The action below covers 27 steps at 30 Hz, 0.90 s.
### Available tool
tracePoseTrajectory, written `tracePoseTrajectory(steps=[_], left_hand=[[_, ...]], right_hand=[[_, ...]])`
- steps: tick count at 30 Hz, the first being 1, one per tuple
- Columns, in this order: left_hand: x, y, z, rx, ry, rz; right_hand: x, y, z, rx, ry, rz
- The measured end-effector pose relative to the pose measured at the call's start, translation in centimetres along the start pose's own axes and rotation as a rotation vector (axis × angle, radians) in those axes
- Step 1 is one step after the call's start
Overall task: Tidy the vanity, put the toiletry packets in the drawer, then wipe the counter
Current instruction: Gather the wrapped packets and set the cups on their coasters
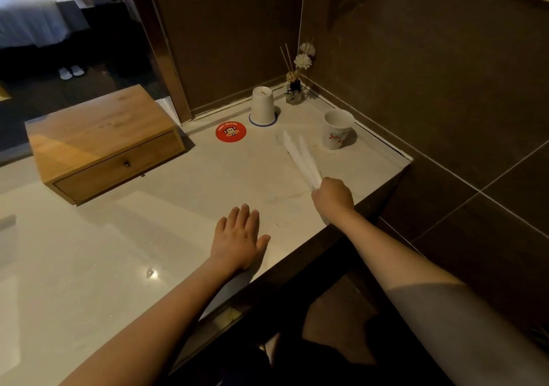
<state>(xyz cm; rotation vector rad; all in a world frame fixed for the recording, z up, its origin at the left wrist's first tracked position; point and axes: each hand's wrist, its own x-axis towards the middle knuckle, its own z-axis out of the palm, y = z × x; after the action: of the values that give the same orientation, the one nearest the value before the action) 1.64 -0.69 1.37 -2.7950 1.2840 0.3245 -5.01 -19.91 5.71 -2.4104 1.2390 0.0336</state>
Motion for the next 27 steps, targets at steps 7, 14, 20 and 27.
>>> tracePoseTrajectory(steps=[7, 14, 20, 27], left_hand=[[3.6, -0.5, -4.2, -0.096, -0.120, 0.012], [5.2, 0.8, -9.6, -1.255, -0.008, -0.107], [5.6, 0.1, -11.7, -2.049, -0.107, -0.212], [6.6, 0.2, -12.9, -2.041, 0.017, -0.176]], right_hand=[[-0.9, -1.8, -2.8, 0.373, -0.138, 0.001], [-3.5, -4.9, -6.3, 0.558, -0.279, -0.138], [-4.1, -6.2, -6.8, 0.552, -0.335, -0.145], [-3.9, -7.3, -5.3, 0.603, -0.256, -0.089]])
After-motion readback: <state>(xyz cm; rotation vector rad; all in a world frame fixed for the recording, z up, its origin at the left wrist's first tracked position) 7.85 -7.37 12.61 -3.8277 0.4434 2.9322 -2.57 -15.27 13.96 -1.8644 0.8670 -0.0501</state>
